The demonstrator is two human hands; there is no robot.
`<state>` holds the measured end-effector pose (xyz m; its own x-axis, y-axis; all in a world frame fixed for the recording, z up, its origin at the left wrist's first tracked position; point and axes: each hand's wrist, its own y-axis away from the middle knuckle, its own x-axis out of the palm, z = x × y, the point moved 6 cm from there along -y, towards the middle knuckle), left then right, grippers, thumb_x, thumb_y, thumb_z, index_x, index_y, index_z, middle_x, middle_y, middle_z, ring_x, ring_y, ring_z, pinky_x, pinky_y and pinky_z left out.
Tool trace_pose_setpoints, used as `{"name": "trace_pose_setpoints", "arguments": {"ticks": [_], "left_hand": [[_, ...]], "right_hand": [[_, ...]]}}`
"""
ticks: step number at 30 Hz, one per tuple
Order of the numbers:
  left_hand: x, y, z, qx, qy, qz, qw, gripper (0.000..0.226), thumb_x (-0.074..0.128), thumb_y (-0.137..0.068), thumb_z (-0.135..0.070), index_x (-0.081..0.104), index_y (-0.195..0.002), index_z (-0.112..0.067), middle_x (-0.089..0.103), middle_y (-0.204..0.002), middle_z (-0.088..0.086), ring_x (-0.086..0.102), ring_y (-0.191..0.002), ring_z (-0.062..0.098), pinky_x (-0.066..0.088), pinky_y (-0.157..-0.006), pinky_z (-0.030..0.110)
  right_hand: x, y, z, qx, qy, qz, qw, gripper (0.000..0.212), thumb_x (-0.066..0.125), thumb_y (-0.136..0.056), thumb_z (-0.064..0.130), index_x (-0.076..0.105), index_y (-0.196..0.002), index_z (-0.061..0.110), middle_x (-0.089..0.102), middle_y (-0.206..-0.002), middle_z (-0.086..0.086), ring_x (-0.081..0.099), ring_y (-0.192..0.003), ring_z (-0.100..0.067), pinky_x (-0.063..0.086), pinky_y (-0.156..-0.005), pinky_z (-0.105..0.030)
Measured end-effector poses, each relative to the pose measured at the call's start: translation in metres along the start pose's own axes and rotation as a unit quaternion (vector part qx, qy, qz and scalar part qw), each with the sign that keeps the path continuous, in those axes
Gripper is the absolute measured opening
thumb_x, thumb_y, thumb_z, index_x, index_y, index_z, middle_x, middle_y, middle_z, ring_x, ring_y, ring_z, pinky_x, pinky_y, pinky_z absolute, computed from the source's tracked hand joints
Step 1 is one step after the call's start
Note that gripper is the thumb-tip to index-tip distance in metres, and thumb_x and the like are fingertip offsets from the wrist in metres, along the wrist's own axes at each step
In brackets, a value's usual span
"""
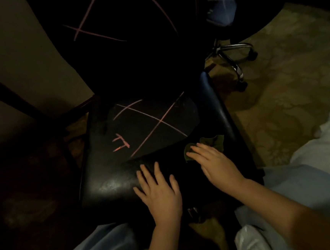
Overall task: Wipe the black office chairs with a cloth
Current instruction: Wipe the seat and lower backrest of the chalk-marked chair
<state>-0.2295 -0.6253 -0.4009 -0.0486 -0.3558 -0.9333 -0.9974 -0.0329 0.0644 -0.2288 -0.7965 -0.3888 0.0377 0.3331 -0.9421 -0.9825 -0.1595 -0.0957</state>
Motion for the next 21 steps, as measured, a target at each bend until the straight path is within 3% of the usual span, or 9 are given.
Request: {"name": "trace_pose_setpoints", "arguments": {"ticks": [3,6,9,11,13,15,17,21], "left_hand": [[0.013,0.0,0.004,0.008,-0.04,0.008,0.999,0.063,0.032,-0.088,-0.047,0.044,-0.142,-0.014,0.03,-0.152,0.023,0.026,-0.141,0.04,0.024,-0.105,0.067],[0.016,-0.003,0.01,0.015,-0.055,-0.004,0.998,0.063,0.033,-0.088,-0.048,0.042,-0.142,-0.015,0.027,-0.154,0.022,0.022,-0.143,0.038,0.021,-0.105,0.067],[0.015,-0.005,0.017,0.024,-0.068,-0.009,0.997,0.065,0.03,-0.089,-0.05,0.039,-0.144,-0.017,0.022,-0.157,0.019,0.016,-0.145,0.034,0.015,-0.108,0.064],[0.012,-0.007,0.021,0.025,-0.07,-0.02,0.997,0.065,0.028,-0.089,-0.052,0.039,-0.145,-0.018,0.019,-0.158,0.017,0.012,-0.147,0.032,0.01,-0.11,0.062],[0.008,-0.01,0.026,0.026,-0.069,-0.03,0.997,0.065,0.027,-0.09,-0.052,0.038,-0.145,-0.019,0.016,-0.159,0.015,0.009,-0.147,0.029,0.006,-0.112,0.06],[0.004,-0.013,0.031,0.032,-0.068,-0.035,0.997,0.064,0.025,-0.091,-0.051,0.037,-0.145,-0.021,0.014,-0.16,0.012,0.006,-0.148,0.026,0.006,-0.113,0.06],[0.0,-0.015,0.038,0.037,-0.069,-0.032,0.996,0.063,0.023,-0.091,-0.052,0.035,-0.146,-0.023,0.011,-0.161,0.009,0.003,-0.149,0.023,0.005,-0.114,0.058],[-0.011,-0.025,0.044,0.023,-0.063,-0.017,0.998,0.056,0.028,-0.094,-0.046,0.039,-0.143,-0.022,0.014,-0.161,0.006,0.003,-0.149,0.02,0.005,-0.115,0.054]], "right_hand": [[-0.01,-0.003,-0.001,0.011,-0.094,-0.031,0.995,0.046,0.06,-0.086,-0.005,0.06,-0.129,0.012,0.057,-0.134,-0.008,0.049,-0.128,-0.025,0.037,-0.107,-0.032],[-0.031,-0.01,-0.002,0.078,-0.264,-0.061,0.959,0.039,0.046,-0.098,0.004,0.055,-0.132,0.021,0.054,-0.131,0.008,0.048,-0.122,-0.001,0.035,-0.101,-0.01],[-0.05,-0.022,-0.007,0.087,-0.347,-0.088,0.93,0.038,0.047,-0.099,0.011,0.048,-0.134,0.026,0.054,-0.123,0.017,0.051,-0.114,0.007,0.041,-0.092,-0.007],[-0.054,-0.029,-0.022,0.09,-0.276,-0.101,0.951,0.04,0.05,-0.097,0.013,0.047,-0.135,0.025,0.051,-0.122,0.016,0.049,-0.113,0.003,0.042,-0.091,-0.013],[-0.045,-0.033,-0.046,0.11,-0.139,-0.097,0.979,0.037,0.053,-0.095,0.012,0.054,-0.131,0.018,0.052,-0.132,0.005,0.046,-0.124,-0.011,0.044,-0.1,-0.032],[-0.027,-0.031,-0.062,0.14,-0.069,-0.058,0.986,0.034,0.054,-0.096,0.017,0.058,-0.13,0.012,0.045,-0.145,-0.007,0.036,-0.138,-0.025,0.038,-0.109,-0.046],[-0.014,-0.024,-0.059,0.138,-0.079,-0.028,0.987,0.04,0.051,-0.097,0.026,0.055,-0.135,0.012,0.04,-0.15,-0.006,0.028,-0.143,-0.025,0.032,-0.113,-0.048],[-0.007,-0.007,-0.029,0.046,-0.056,0.034,0.997,0.058,0.037,-0.095,0.049,0.042,-0.145,0.019,0.032,-0.155,-0.001,0.021,-0.146,-0.019,0.024,-0.118,-0.043]]}}
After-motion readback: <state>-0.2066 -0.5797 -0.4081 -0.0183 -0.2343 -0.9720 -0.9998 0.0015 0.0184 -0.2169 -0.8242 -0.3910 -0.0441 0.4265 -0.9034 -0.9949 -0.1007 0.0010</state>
